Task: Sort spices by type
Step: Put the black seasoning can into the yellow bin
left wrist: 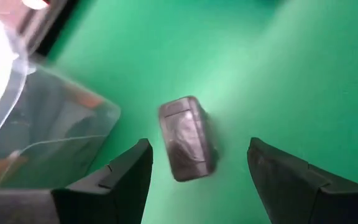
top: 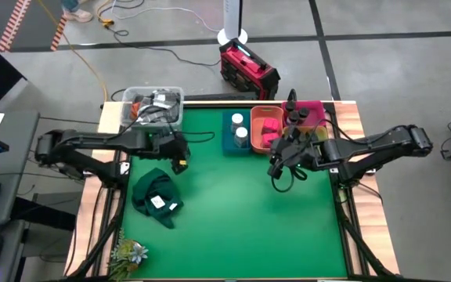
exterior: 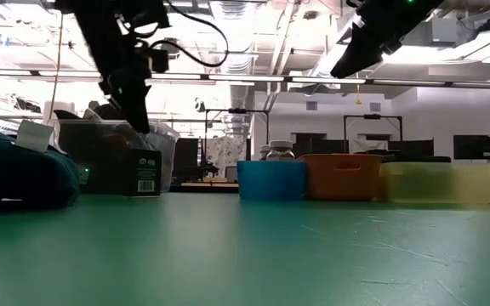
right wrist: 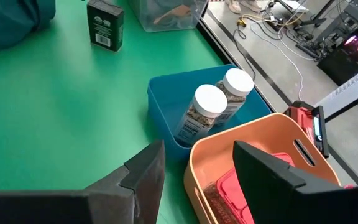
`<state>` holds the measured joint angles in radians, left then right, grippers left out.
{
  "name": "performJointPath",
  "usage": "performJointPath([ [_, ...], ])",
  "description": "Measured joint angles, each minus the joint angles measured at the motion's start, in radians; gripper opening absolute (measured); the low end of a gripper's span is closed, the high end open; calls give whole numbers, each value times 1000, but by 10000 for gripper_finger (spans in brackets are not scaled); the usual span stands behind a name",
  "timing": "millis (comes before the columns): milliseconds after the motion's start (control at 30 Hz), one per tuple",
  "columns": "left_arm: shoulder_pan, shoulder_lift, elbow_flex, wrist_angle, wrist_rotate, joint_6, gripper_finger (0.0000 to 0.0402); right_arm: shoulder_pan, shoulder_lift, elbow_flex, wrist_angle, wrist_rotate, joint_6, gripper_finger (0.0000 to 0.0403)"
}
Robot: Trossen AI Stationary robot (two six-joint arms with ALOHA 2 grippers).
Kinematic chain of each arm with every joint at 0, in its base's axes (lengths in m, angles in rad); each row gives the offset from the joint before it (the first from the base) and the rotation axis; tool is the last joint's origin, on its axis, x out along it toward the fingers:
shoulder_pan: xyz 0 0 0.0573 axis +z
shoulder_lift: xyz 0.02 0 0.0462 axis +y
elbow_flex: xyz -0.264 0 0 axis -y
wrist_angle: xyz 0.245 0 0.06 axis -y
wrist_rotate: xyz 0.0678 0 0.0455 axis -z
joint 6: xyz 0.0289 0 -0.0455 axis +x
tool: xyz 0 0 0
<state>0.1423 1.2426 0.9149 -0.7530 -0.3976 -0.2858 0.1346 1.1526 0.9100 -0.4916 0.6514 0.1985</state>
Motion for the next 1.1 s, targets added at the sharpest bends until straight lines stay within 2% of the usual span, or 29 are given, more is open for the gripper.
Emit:
performJointPath([
  [67, -8, -31, -57, 59, -30, -13, 249, -2, 0, 0, 3, 0, 3, 219],
  [233, -9, -61, -173, 208, -33, -27, 249, -6, 0, 0, 10, 0, 4, 219],
  [467, -7, -62, -253, 323, -104, -43, 249, -6, 0, 0, 9, 0, 5, 219],
  [633, -6, -62, -255, 325, -106, -50, 249, -6, 0, 0, 8, 0, 4, 219],
  [733, -3, -58, -255, 321, -71, -44, 249, -6, 0, 0, 8, 0, 4, 219],
  [1100, 20, 69, -255, 329, -46, -27, 249, -4, 0, 0, 9, 0, 4, 219],
])
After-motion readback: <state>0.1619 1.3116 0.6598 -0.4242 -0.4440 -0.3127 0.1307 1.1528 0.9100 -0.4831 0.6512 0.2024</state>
